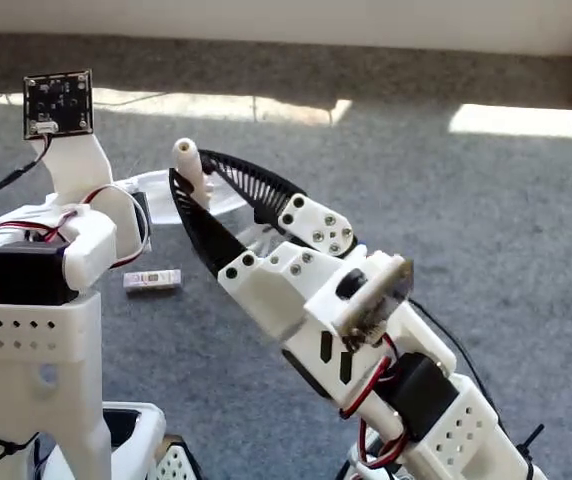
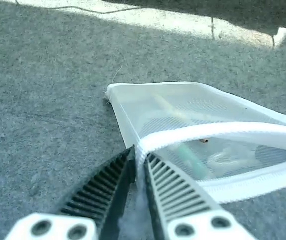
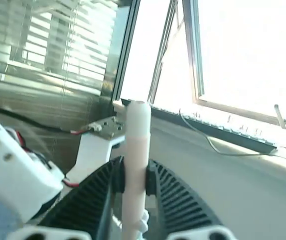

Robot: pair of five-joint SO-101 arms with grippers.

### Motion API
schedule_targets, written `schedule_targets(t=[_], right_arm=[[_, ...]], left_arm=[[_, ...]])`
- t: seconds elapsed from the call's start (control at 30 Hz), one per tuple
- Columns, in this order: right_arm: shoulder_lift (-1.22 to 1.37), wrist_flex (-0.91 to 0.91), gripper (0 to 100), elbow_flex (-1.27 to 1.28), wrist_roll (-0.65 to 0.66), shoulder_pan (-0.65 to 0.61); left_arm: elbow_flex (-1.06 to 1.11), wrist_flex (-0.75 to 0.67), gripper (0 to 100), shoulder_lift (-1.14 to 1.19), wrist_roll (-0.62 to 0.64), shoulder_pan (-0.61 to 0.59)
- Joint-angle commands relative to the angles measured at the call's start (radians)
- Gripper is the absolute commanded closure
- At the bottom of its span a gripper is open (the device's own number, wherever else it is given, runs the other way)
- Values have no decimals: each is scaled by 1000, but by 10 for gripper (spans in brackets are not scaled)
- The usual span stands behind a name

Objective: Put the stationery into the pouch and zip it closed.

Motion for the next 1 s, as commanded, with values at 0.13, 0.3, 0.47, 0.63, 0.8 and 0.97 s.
schedule_targets(t=[0.13,0.3,0.47,0.63,0.8,0.97], right_arm=[[47,-274,994,91,-12,-5],[134,-407,994,170,-12,-5],[211,-504,994,231,-12,-5],[278,-529,994,266,-12,-5],[269,-527,994,348,-12,-5],[199,-516,994,429,-23,-24]], left_arm=[[-5,-5,993,2,9,15],[-5,-5,993,2,9,-16],[-4,2,993,5,9,-33],[-2,2,993,5,9,-35],[16,-6,993,4,9,-35],[21,-6,993,4,9,-35]])
